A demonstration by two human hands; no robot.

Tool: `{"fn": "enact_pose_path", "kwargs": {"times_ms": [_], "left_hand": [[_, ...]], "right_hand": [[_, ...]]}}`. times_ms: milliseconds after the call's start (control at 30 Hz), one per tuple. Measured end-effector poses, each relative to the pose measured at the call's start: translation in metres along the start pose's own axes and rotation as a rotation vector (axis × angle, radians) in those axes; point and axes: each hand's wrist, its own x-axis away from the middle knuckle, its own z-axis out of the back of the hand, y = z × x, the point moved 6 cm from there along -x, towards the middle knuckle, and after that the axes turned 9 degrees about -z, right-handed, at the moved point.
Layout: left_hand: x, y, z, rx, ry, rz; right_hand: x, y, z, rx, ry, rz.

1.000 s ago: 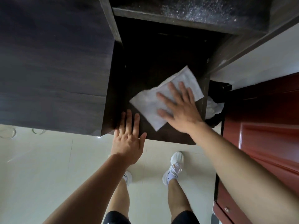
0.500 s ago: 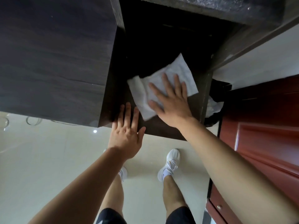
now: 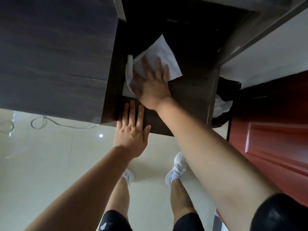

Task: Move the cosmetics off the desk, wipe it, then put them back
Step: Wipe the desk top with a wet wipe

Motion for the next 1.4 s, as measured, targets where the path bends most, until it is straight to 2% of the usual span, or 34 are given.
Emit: {"fn": "enact_pose_path", "kwargs": {"times_ms": [100, 233, 333, 400, 500, 667, 833, 967, 1067, 1267, 1400], "left_hand": [[0.0, 0.0, 0.001, 0.003, -0.007, 0.002], [0.001, -0.002, 0.0, 0.005, 0.002, 0.0], [0.001, -0.003, -0.001, 0.015, 0.012, -0.003], [0.001, -0.003, 0.002, 0.037, 0.031, 0.001], [0.011, 0.0, 0.005, 0.069, 0.079, -0.036], [0.051, -0.003, -0.005, 0.055, 0.086, -0.101], [0.084, -0.034, -0.004, 0.107, 0.116, 0.082], [0.094, -0.061, -0.002, 0.097, 0.105, 0.191], [0.087, -0.069, 0.0, 0.078, 0.094, 0.178], [0.077, -0.067, 0.002, 0.101, 0.105, 0.16], [0.079, -0.069, 0.013, 0.115, 0.117, 0.085]], "right_hand": [[0.027, 0.028, -0.008, 0.015, -0.004, 0.027], [0.065, 0.113, -0.015, -0.038, 0.017, -0.166], [0.11, 0.135, -0.023, -0.084, 0.138, -0.217], [0.141, 0.128, -0.035, -0.113, 0.199, -0.213], [0.172, 0.114, -0.054, -0.126, 0.148, -0.241], [0.14, 0.093, -0.045, -0.093, 0.058, -0.259], [0.06, 0.028, -0.028, -0.102, 0.05, -0.211], [0.085, -0.031, -0.035, -0.071, 0.102, -0.085], [0.124, -0.011, -0.043, -0.089, 0.136, -0.042], [0.166, 0.08, -0.047, -0.074, 0.139, -0.222], [0.152, 0.046, -0.047, -0.158, 0.192, -0.336]]}}
